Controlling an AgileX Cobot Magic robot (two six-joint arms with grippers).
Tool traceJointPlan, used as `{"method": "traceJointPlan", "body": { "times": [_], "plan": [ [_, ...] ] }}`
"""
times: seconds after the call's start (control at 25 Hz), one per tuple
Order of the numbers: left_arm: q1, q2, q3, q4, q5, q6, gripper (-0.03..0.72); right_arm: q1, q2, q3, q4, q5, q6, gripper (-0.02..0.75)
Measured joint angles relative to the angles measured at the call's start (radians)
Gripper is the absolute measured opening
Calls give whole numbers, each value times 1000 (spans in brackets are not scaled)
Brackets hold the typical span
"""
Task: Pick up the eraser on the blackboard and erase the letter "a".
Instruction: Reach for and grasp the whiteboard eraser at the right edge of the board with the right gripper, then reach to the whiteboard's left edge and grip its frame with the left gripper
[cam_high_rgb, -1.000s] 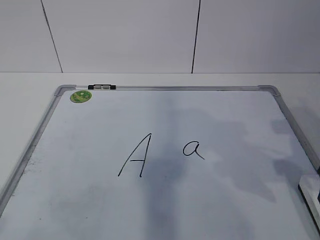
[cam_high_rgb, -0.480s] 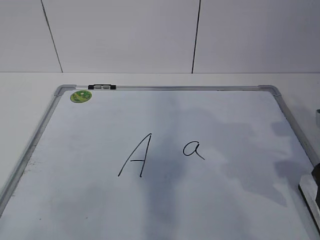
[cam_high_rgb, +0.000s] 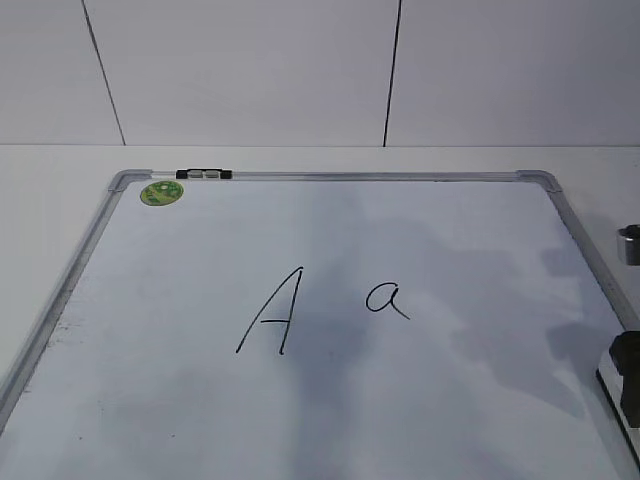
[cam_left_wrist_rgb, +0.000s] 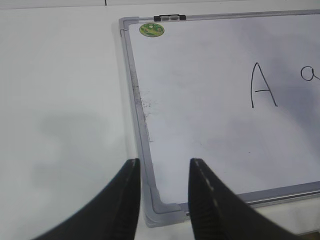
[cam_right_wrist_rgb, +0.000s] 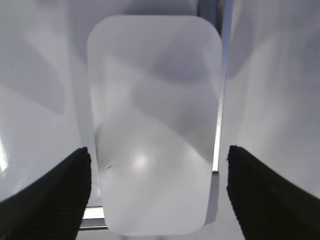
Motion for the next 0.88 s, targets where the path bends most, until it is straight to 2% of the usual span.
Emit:
{"method": "traceJointPlan", "body": {
  "times": [0.88],
  "plan": [
    [0, 0, 0, 0, 0, 0, 245, 0, 82, 0, 10, -50, 2, 673]
  ]
}}
